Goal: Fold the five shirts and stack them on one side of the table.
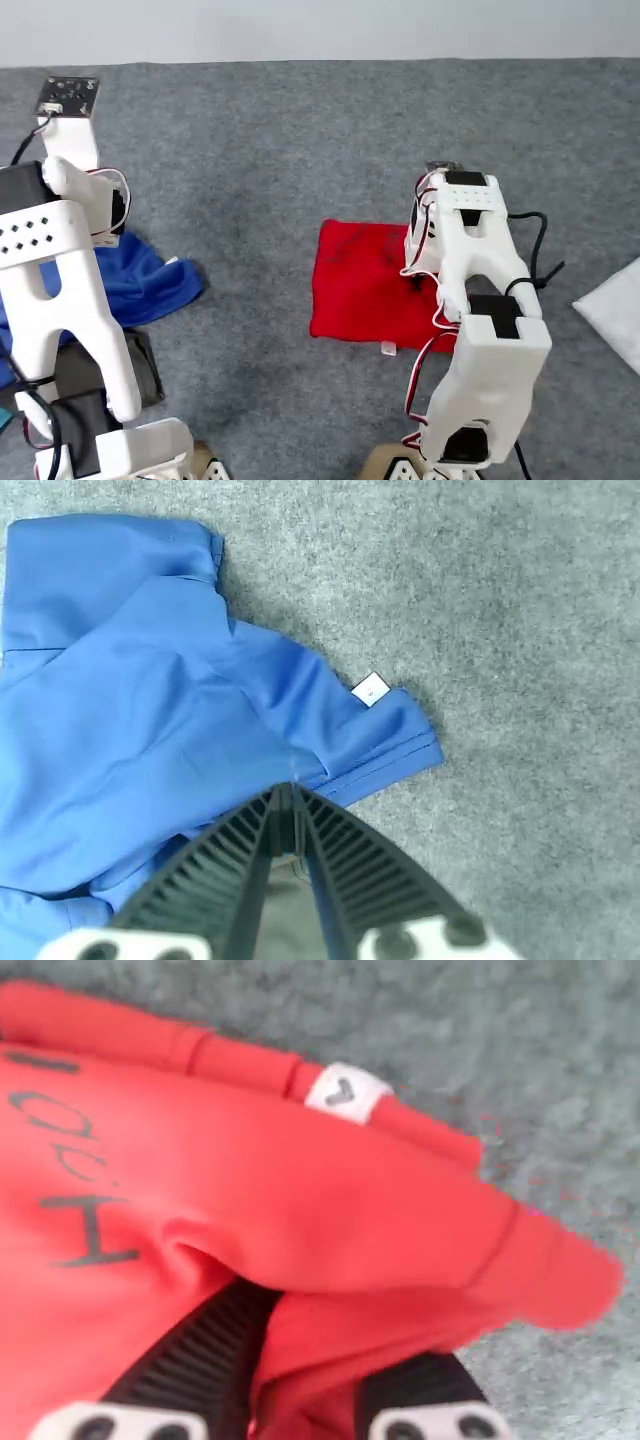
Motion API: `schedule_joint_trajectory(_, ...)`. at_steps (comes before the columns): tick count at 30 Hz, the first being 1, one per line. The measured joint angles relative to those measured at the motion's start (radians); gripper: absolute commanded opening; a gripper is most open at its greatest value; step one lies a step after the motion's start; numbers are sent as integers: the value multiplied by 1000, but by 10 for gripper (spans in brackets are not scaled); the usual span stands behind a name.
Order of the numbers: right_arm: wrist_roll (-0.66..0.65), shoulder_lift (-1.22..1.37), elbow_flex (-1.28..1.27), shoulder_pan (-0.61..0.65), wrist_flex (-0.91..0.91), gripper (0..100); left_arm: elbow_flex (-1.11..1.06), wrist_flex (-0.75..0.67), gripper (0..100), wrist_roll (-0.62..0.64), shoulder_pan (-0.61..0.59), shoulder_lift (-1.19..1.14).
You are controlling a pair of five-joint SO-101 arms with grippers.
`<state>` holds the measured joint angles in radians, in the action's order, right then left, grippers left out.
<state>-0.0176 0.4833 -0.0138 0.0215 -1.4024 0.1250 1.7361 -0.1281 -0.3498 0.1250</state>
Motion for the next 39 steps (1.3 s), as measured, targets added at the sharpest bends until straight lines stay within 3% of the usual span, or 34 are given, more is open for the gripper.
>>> schedule_joint_trajectory(4, -84, -31, -15, -26, -29, 9, 0, 0, 6, 0, 0, 0)
schedule_joint_trajectory(11, -430, -132, -17, -112, -51, 9, 0, 0, 6, 0, 18, 0)
schedule_joint_trajectory(18, -818, -127, 167, -232, 8, 9, 0, 0, 6, 0, 71, 0)
schedule_joint_trajectory(23, -984, -15, 316, -247, 60, 9, 0, 0, 6, 0, 83, 0)
schedule_joint_trajectory(28, -1016, 100, 431, -245, 118, 13, -8, 0, 6, 0, 84, 0)
schedule_joint_trajectory(33, -1008, 127, 468, -242, 120, 158, -40, 0, 6, 0, 84, 0)
schedule_joint_trajectory(39, -752, 126, 548, -239, 117, 207, -49, 0, 6, 0, 84, 0)
